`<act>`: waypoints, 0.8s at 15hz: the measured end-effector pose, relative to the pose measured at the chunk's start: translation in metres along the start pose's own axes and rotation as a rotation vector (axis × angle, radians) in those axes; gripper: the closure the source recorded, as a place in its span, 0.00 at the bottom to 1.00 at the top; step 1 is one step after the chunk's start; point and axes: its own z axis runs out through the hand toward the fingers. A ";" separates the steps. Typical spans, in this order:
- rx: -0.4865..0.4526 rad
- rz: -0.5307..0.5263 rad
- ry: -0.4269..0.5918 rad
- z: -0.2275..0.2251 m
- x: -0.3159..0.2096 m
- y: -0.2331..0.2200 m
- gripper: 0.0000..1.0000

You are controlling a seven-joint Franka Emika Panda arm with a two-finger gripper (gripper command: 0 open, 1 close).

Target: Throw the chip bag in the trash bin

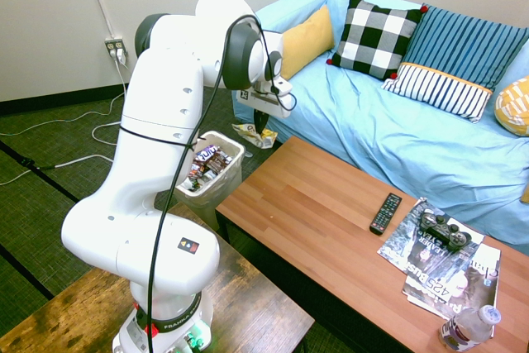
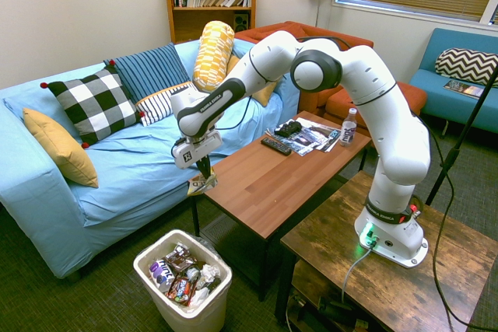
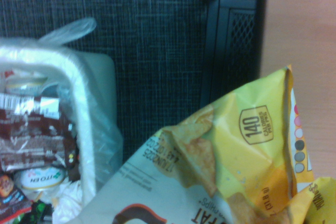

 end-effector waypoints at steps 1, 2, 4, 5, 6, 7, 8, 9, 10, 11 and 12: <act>-0.015 -0.023 0.007 0.005 -0.015 -0.005 1.00; -0.029 -0.047 0.014 0.010 -0.029 -0.010 1.00; -0.050 -0.088 0.028 0.019 -0.055 -0.020 1.00; -0.062 -0.111 0.033 0.026 -0.070 -0.026 1.00; -0.077 -0.135 0.039 0.034 -0.085 -0.032 1.00; -0.091 -0.156 0.046 0.042 -0.099 -0.038 1.00; -0.105 -0.177 0.056 0.050 -0.111 -0.044 1.00; -0.113 -0.194 0.063 0.054 -0.121 -0.051 1.00; -0.116 -0.211 0.072 0.055 -0.131 -0.058 1.00; -0.119 -0.226 0.080 0.055 -0.141 -0.066 1.00; -0.122 -0.242 0.088 0.054 -0.152 -0.074 1.00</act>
